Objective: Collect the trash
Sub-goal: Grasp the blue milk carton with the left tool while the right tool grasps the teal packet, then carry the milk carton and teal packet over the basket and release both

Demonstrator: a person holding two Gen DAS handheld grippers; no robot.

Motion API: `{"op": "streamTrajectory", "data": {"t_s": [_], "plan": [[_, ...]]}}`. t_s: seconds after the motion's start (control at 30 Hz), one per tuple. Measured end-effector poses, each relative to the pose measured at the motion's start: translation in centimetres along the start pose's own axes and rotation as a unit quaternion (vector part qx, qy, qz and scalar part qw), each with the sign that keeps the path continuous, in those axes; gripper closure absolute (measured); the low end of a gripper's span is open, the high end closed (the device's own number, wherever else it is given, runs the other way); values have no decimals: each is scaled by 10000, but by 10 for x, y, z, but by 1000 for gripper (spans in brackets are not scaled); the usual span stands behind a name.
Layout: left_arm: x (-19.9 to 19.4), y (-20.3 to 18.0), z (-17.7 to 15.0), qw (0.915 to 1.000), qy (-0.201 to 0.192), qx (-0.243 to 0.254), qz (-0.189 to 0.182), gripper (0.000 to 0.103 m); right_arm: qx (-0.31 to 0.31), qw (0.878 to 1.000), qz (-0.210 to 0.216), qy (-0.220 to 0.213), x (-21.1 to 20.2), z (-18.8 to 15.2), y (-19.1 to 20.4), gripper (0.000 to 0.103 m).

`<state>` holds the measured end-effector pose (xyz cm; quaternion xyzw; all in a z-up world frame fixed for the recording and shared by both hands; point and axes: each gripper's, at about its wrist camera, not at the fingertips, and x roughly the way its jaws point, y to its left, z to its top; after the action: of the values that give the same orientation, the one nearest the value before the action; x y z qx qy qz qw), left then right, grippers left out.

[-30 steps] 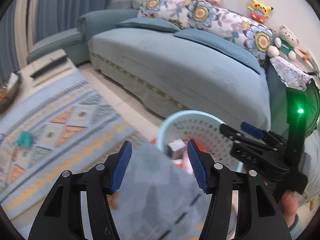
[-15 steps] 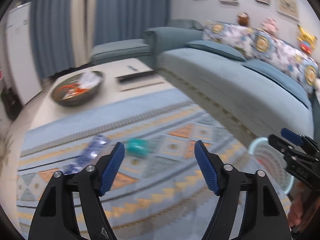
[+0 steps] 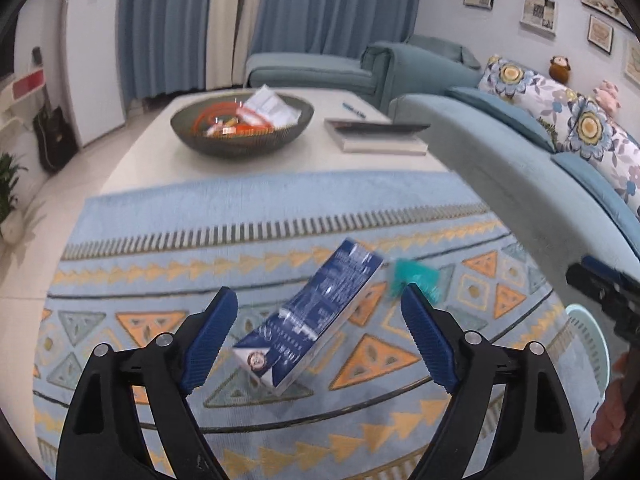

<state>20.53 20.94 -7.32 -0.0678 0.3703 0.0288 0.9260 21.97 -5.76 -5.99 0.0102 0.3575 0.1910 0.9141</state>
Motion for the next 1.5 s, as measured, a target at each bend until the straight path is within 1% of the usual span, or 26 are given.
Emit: {"op": "streamTrajectory", "data": {"t_s": [0.1, 0.2, 0.23, 0.27, 0.3, 0.33, 0.4, 0.47, 0.57, 0.63, 0.67, 0.7, 0.73, 0.8, 0.9, 1.0, 1.03, 1.07, 1.1, 1.13, 1.17, 1.27, 1.37, 1.47, 1.5], "plan": [[17, 1, -7, 9997, 186, 67, 135, 21, -53, 9996, 218, 162, 27, 4, 7, 29], [30, 7, -13, 9991, 338, 75, 235, 21, -324, 9987, 258, 309, 53, 5, 18, 29], [34, 8, -15, 9986, 399, 108, 326, 21, -438, 9981, 257, 356, 61, 4, 22, 29], [39, 8, -18, 9971, 530, 182, 506, 22, -578, 9972, 240, 418, 71, 3, 26, 29], [42, 10, -20, 9963, 612, 182, 580, 24, -688, 9962, 235, 486, 79, 2, 30, 29], [45, 12, -21, 9961, 665, 146, 558, 26, -778, 9951, 248, 563, 88, 1, 34, 29], [47, 16, -21, 9967, 708, 3, 405, 28, -911, 9933, 264, 664, 101, -4, 43, 29], [47, 18, -20, 9968, 691, -33, 389, 29, -1069, 9909, 310, 756, 113, -7, 50, 29], [48, 17, -19, 9967, 734, -2, 345, 38, -1111, 9896, 262, 877, 129, -9, 55, 28], [49, 18, -20, 9962, 812, -83, 300, 45, -1104, 9879, 256, 1063, 140, -7, 56, 24], [49, 19, -21, 9962, 814, -104, 293, 47, -1108, 9865, 310, 1166, 147, -6, 56, 23], [50, 20, -21, 9960, 825, -111, 319, 53, -1133, 9858, 252, 1214, 152, -4, 57, 23], [51, 20, -22, 9959, 831, -114, 342, 58, -1151, 9857, 203, 1216, 154, -3, 57, 23], [53, 21, -23, 9957, 842, -140, 360, 65, -1196, 9859, 138, 1158, 155, -1, 58, 23], [52, 24, -22, 9956, 833, -264, 328, 66, -1324, 9848, 27, 1127, 160, 2, 63, 23], [52, 25, -23, 9958, 808, -304, 307, 67, -1505, 9819, 20, 1148, 163, 2, 70, 23], [52, 24, -23, 9959, 799, -293, 320, 67, -1550, 9810, 25, 1166, 164, 1, 72, 27], [52, 24, -23, 9959, 797, -289, 329, 67, -1599, 9799, 47, 1190, 164, -1, 73, 34], [52, 23, -23, 9960, 782, -289, 316, 67, -1606, 9797, 156, 1187, 164, -1, 74, 46], [51, 22, -22, 9962, 759, -297, 297, 67, -1629, 9796, 197, 1162, 163, -2, 74, 63], [49, 21, -22, 9965, 731, -307, 279, 67, -1647, 9796, 223, 1131, 160, -3, 75, 66], [42, 16, -21, 9973, 651, -290, 159, 68, -1635, 9820, 111, 939, 150, -5, 74, 67], [32, 4, -19, 9981, 573, -220, -113, 68, -1548, 9842, 70, 852, 133, -10, 67, 68], [15, -17, -16, 9985, 391, -13, -390, 68, -1567, 9844, -117, 796, 108, -16, 50, 68], [7, -28, -15, 9978, 324, 49, -570, 68, -1550, 9849, -168, 755, 97, -18, 44, 68]]}}
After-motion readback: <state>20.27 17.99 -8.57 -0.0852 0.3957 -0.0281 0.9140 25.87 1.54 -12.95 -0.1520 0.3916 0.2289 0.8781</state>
